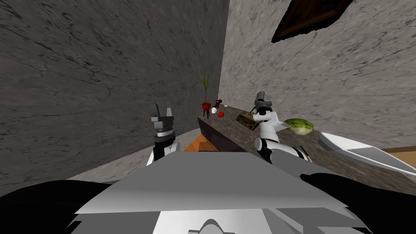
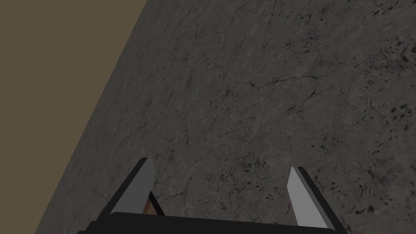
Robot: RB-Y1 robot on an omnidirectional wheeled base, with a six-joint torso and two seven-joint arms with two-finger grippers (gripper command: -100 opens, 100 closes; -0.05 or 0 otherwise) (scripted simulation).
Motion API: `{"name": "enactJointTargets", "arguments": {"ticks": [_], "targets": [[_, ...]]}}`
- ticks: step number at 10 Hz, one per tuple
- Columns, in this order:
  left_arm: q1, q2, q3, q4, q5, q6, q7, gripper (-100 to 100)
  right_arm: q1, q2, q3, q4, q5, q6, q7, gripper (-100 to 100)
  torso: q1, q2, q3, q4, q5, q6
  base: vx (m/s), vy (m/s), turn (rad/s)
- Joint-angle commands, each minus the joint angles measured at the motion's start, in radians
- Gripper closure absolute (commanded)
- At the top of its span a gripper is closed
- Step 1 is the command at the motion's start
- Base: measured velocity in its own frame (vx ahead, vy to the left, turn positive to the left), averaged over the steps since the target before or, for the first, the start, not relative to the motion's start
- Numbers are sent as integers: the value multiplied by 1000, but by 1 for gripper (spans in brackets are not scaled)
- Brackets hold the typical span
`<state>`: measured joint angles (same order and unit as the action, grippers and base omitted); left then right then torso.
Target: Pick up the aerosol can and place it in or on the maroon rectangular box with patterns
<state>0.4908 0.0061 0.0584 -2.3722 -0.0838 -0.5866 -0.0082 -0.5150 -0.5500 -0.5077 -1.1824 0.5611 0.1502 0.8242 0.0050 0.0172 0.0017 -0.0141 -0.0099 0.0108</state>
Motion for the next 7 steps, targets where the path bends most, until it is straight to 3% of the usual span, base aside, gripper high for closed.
{"name": "enactJointTargets", "arguments": {"ticks": [1,2,7], "targets": [[0,0,0,0,0,0,0,0,0,0,0,0,0,0,0,0,0,0,0,0,0,0,0,0,0],[0,0,0,0,0,0,0,0,-30,-30,20,9,-19,40,9,-100,0,0,0,0,0,0,-19,-17,110],[0,0,0,0,0,0,0,0,-91,-91,61,26,-57,120,26,-100,-1,3,2,1,0,0,-40,-28,85]]}}
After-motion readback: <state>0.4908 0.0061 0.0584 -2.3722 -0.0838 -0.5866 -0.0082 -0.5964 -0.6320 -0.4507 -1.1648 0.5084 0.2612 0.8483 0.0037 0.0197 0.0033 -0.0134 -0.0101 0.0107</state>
